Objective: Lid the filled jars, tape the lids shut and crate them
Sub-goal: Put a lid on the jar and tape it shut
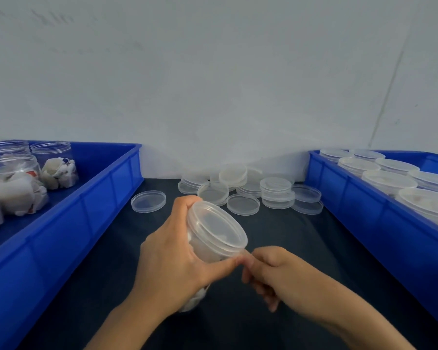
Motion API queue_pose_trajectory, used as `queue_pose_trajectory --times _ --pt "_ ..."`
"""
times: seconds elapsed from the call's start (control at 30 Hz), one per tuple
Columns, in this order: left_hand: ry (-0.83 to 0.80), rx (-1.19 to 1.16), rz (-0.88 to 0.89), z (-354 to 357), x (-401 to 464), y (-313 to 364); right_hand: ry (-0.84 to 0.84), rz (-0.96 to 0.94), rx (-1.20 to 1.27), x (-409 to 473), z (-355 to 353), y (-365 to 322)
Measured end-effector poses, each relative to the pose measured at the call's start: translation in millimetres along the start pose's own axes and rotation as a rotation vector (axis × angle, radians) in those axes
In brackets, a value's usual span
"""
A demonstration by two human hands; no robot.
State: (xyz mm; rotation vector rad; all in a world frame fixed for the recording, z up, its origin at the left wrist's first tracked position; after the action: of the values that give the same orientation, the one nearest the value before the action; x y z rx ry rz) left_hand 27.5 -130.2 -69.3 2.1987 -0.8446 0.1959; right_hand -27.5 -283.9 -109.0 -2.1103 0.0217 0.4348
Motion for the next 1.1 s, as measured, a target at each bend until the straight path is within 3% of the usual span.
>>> queue_pose_trajectory --times 0.07,0.13,0.23,0.37,0.7,0.93,1.1 --pt "-0.006 -0.012 0.005 -0.4 0.5 -1.1 -0.073 -0.046 0.11 1.2 4.7 -2.8" --pt "0.002 -0.006 0.005 -1.4 0.4 -0.6 -0.027 -0.064 0.118 1.8 4.8 -6.1" --pt "0.03 0.001 -0.006 -3.6 -0.5 0.1 0.118 -0.104 0.04 1.2 -0.7 -10.5" --pt "0.063 -0.039 -0.005 -6.9 -1.7 -2.3 0.173 -0.15 -0.044 -1.1 -0.5 -17.1" --pt "-0.079 -0.228 0.007 2.4 5.8 -13.9 0.336 -0.077 -0.259 -7.7 0.3 -18.9" --pt "-0.063 -0.228 -0.037 -3.6 12.9 -15.2 0.333 -0.074 -0.354 -9.5 4.7 -24.0" --pt "-0.013 -0.151 -0.062 -2.9 9.8 -13.8 0.335 -0.042 -0.258 -8.6 1.8 -18.5"
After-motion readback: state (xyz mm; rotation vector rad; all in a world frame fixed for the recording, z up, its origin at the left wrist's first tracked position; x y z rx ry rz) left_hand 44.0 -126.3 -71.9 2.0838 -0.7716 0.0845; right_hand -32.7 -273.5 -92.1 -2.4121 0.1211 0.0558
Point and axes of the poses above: each hand's wrist, its own x-axis towards the middle knuckle, its own z-axis out of the palm, y = z × x, the point moved 7 cm from there along x, towards the middle knuckle, and after that the axes turned 15 degrees about -y, right-handed, at the moved point
